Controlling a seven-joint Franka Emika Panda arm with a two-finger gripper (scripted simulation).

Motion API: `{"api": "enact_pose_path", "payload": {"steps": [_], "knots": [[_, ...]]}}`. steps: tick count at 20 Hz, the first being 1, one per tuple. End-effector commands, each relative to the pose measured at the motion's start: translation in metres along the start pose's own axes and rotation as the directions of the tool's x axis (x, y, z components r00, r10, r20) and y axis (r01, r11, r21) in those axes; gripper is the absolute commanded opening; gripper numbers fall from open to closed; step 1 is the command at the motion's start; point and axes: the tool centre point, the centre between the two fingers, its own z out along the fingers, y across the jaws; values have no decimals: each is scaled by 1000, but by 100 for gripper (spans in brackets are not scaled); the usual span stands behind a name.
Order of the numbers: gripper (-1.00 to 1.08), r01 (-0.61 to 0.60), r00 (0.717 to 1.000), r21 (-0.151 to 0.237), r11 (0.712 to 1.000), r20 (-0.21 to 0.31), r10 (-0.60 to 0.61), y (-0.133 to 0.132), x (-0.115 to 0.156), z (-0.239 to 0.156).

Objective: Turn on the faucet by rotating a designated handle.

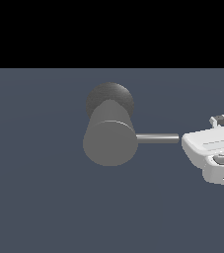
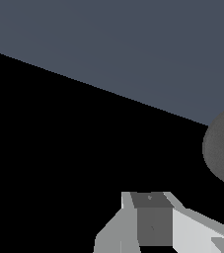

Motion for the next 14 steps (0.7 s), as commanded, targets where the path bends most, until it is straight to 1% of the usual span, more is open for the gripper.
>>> {"api": "enact_pose_path", "payload": {"steps": [1, 4, 9, 11, 14], "knots": [[-100, -50, 997, -7, 999, -56, 50, 18, 19, -9], [-100, -95, 990, -13, 995, -105, 93, 35, 34, -17], [-100, -148, 976, -18, 989, -165, 143, 54, 52, -29], [-100, -160, 972, -20, 987, -178, 154, 59, 55, -32], [-100, -165, 971, -25, 986, -179, 158, 66, 56, -31]]}}
